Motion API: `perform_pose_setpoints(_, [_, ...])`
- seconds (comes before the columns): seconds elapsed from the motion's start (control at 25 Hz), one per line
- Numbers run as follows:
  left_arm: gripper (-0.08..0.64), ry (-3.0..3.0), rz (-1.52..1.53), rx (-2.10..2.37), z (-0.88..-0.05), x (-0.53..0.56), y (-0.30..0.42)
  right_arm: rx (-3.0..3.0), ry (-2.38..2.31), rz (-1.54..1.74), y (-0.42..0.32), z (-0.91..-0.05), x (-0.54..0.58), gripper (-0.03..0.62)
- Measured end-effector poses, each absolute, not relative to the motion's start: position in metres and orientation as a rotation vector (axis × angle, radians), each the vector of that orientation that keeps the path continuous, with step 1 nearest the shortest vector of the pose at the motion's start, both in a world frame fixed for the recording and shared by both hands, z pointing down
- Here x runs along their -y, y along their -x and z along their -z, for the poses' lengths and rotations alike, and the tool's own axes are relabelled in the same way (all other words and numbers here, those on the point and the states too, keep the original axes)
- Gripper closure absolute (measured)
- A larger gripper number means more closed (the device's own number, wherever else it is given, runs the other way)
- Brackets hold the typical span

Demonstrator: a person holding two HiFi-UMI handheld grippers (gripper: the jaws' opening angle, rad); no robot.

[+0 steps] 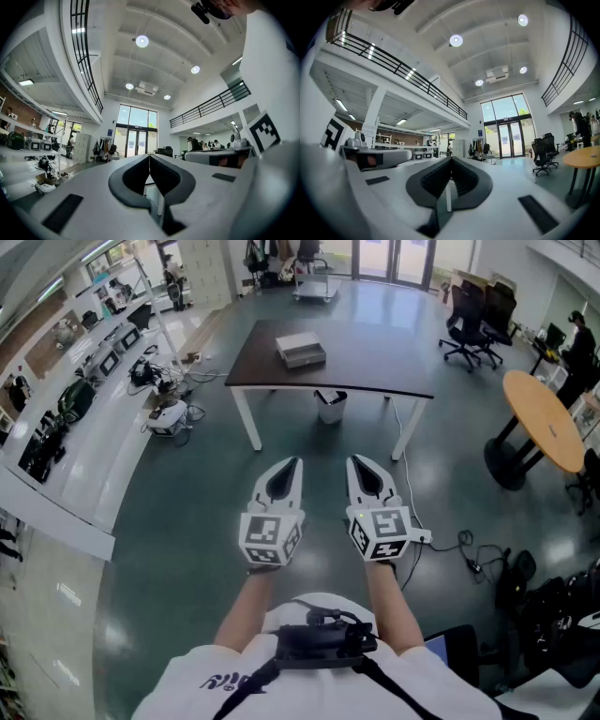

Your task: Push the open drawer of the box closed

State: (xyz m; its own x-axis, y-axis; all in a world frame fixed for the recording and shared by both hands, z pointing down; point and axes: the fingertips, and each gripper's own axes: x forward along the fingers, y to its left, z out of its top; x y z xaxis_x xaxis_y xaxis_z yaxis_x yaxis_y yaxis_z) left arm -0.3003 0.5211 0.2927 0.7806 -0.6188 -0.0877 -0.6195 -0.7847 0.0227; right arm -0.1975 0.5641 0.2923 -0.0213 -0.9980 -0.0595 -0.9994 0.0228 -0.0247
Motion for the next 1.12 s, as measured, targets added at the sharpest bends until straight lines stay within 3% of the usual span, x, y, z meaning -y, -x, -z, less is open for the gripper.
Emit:
perform_pose_setpoints(0.64, [0.551,3.063,-0.019,-0.875,-0.351,-0.525,0.191,-2.09,2.233,0.198,0.11,-0.36,-0.574,0.588])
perform_pose_setpoints(1.12, [0.552,3.049,0.01,-0.791,-0.353,-0.383,0.087,-2.132,2.296,0.266,0.027,-0.375,-0.435,0.588])
